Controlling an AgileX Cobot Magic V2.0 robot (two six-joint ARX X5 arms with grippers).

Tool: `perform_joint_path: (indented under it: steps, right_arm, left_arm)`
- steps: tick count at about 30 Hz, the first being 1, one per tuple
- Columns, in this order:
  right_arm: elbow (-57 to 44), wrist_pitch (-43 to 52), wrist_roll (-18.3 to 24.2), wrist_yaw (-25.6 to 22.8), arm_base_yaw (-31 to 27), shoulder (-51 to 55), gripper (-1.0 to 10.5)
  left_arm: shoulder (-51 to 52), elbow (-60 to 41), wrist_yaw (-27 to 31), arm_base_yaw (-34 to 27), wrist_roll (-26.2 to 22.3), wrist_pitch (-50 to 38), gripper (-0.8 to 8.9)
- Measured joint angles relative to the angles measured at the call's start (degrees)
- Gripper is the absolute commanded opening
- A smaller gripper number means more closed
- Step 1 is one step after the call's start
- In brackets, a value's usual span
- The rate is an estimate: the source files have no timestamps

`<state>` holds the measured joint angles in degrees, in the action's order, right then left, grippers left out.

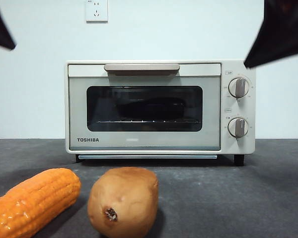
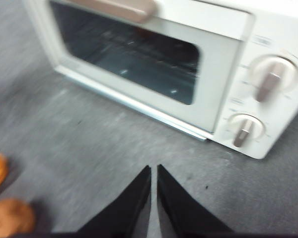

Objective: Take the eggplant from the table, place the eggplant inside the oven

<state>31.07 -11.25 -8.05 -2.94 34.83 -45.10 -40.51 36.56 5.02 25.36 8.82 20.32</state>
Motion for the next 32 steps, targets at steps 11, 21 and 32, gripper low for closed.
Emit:
perform_joint_path:
  steps: [11,21,32]
  right_arm:
    - [-9.53,11.58,-2.97,-10.23,-2.01,0.46,0.0]
    - [-9.53,11.91,-2.99,-12.24,-2.08,0.5,0.0]
    - [-9.53,11.93,-2.99,-12.28,-2.08,0.52,0.0]
  left_arm:
    - [10.75,-9.62,2.6,0.74,3.83,-0.2,0.04]
    - [10.25,-9.62,2.6,0.74,4.02,-0.13,0.04]
    - [30.42,-12.68,2.62,-6.27,-5.03,-3.21,0.04]
